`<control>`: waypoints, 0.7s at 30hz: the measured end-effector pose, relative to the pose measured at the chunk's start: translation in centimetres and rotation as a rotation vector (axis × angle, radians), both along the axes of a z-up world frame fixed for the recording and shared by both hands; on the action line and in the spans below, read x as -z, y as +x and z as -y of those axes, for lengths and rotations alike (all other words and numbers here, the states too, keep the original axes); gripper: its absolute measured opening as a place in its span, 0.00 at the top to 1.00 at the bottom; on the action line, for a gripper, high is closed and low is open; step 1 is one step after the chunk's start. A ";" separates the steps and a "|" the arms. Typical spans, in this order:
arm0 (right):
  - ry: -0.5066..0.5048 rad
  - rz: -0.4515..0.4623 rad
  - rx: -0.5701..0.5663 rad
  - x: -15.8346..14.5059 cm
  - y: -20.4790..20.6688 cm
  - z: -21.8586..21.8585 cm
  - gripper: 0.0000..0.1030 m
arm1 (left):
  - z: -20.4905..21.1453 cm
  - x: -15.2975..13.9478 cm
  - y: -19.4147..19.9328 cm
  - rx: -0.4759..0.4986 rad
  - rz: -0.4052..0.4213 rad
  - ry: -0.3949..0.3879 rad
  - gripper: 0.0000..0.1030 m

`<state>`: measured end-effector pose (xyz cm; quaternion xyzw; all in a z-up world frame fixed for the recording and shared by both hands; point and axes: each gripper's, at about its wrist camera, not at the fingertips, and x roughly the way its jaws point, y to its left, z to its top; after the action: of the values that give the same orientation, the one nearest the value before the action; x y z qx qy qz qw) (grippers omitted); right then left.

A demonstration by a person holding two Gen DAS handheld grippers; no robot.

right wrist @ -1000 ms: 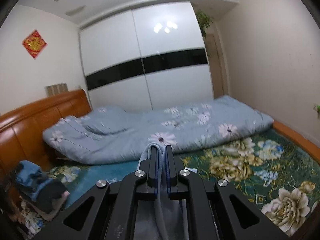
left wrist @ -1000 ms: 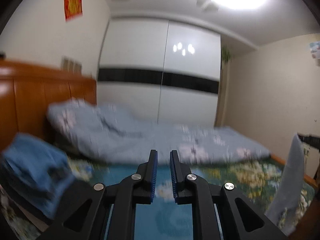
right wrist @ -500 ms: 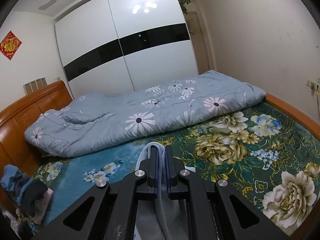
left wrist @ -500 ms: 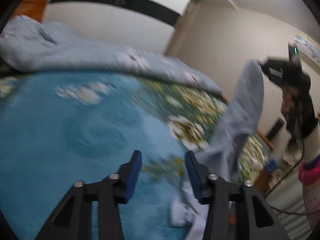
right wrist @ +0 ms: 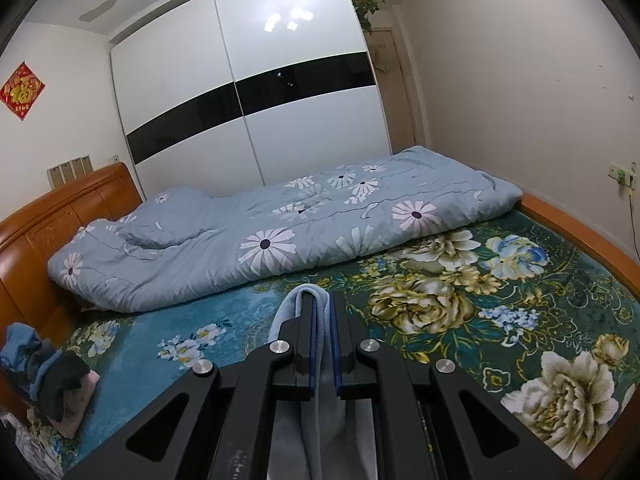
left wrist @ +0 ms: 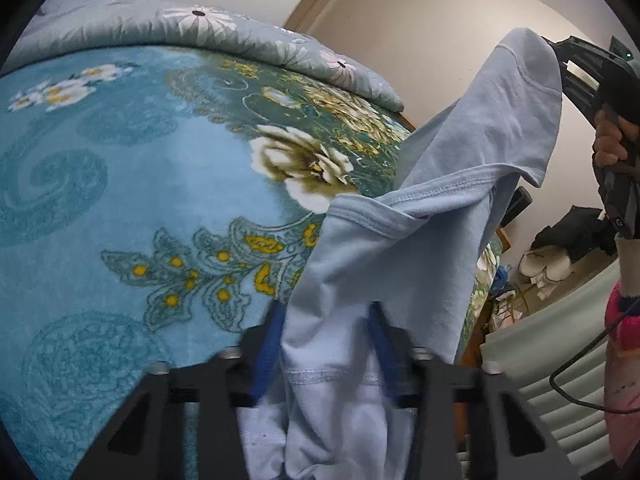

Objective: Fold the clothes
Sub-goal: 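Lift the shirt high with both grippers and shake it open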

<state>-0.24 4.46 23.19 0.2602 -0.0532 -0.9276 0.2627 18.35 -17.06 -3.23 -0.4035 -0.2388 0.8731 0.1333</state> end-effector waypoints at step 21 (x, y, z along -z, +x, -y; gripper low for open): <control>-0.101 -0.244 -0.168 -8.5 11.0 -1.3 0.94 | 11.3 -21.5 14.2 -0.521 -0.491 -0.348 0.96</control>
<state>10.73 5.76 31.66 0.1354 -0.0454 -0.9233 0.3565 32.53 -28.35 18.30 -0.1251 -0.1427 0.9756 -0.1101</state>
